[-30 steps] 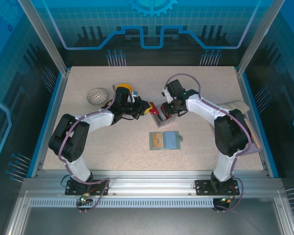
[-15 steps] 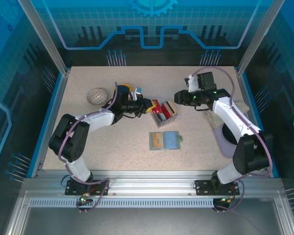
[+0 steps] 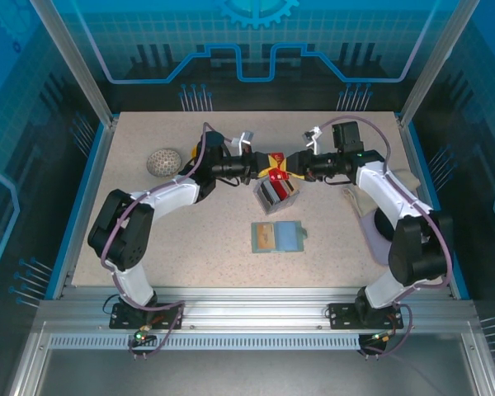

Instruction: Put the credit cards into the card holder

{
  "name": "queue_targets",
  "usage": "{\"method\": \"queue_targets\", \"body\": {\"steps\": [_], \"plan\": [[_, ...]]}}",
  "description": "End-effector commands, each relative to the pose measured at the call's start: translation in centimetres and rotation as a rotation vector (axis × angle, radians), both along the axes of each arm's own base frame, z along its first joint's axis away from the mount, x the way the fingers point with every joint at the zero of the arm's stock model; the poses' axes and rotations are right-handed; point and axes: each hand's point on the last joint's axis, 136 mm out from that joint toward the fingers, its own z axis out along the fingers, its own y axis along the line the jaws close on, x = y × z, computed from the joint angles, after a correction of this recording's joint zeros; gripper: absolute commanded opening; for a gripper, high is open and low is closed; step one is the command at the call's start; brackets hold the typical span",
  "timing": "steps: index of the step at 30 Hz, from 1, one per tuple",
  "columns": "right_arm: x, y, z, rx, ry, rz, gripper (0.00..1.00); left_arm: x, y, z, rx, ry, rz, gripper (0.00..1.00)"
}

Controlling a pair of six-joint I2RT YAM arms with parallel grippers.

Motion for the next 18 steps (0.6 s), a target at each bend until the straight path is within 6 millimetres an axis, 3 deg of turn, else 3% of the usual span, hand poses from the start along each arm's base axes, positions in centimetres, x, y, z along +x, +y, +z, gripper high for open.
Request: {"method": "queue_targets", "body": {"steps": [1,12,15,18], "plan": [[0.0,0.3,1.1,0.088,0.020,0.040,0.34,-0.2,-0.7,2.0,-0.047,-0.050,-0.051,0.08],[0.2,-0.5,1.8,0.142,0.023,0.052,0.09,-0.7,-1.0,1.8,-0.063,-0.033,-0.091,0.08],[-0.1,-0.8,1.9,0.140,0.019,0.053,0.03,-0.7,-0.9,1.1,-0.038,-0.019,-0.084,0.17],[-0.3,-1.2,1.7,0.115,0.017,0.030,0.00,-0.6,-0.5,0.0,0.015,0.008,-0.054,0.35]]}}
